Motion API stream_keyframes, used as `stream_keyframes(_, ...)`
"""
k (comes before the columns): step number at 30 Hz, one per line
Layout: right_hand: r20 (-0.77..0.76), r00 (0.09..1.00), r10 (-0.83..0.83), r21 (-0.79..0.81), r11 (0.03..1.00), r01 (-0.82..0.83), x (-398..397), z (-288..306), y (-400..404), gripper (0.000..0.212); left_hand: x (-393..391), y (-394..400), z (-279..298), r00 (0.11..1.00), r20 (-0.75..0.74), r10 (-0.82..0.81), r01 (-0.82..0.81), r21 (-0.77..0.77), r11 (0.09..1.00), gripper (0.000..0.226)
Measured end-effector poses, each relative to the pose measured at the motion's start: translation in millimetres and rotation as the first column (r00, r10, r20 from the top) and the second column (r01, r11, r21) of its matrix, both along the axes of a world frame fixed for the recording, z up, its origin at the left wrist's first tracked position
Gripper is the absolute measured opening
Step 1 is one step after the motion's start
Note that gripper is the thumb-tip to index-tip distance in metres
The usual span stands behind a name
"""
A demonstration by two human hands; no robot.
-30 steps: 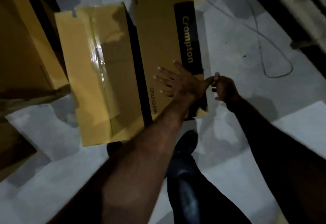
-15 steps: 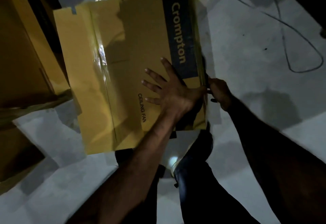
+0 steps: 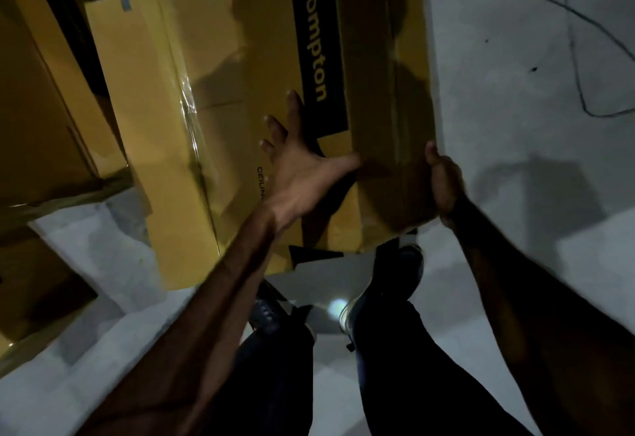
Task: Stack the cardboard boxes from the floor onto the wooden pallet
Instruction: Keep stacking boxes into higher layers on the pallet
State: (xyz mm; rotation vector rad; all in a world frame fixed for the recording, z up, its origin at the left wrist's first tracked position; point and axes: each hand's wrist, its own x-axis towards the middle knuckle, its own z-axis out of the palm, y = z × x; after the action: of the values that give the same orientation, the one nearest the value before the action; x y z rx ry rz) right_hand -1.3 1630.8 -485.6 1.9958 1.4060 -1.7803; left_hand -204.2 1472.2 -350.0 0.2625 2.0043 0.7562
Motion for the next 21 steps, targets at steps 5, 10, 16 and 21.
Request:
stream_keyframes(5, -0.041, 0.999, 0.007, 0.107, 0.994, -0.002, 25, 56, -22, 0.044, -4, -23, 19, 0.999, 0.042, -0.011, 0.006, 0.099, 0.995, 0.112)
stream_keyframes(10, -0.183, 0.976, -0.118, 0.040, 0.991, 0.127, 58, 133, -52, 0.033, -6, -31, 79, 0.975, 0.220, 0.028, -0.056, 0.119, 0.991, 0.099)
stream_keyframes(16, -0.287, 0.917, -0.277, -0.053, 0.960, 0.274, 92, 276, -63, 0.043, -4, -26, 198, 0.935, 0.355, -0.029, -0.028, 0.153, 0.988, 0.068)
stream_keyframes(21, -0.314, 0.805, -0.504, -0.093, 0.860, 0.502, 116, 399, -81, 0.075, 26, -12, 305, 0.924, 0.383, 0.005, -0.070, 0.156, 0.985, 0.037)
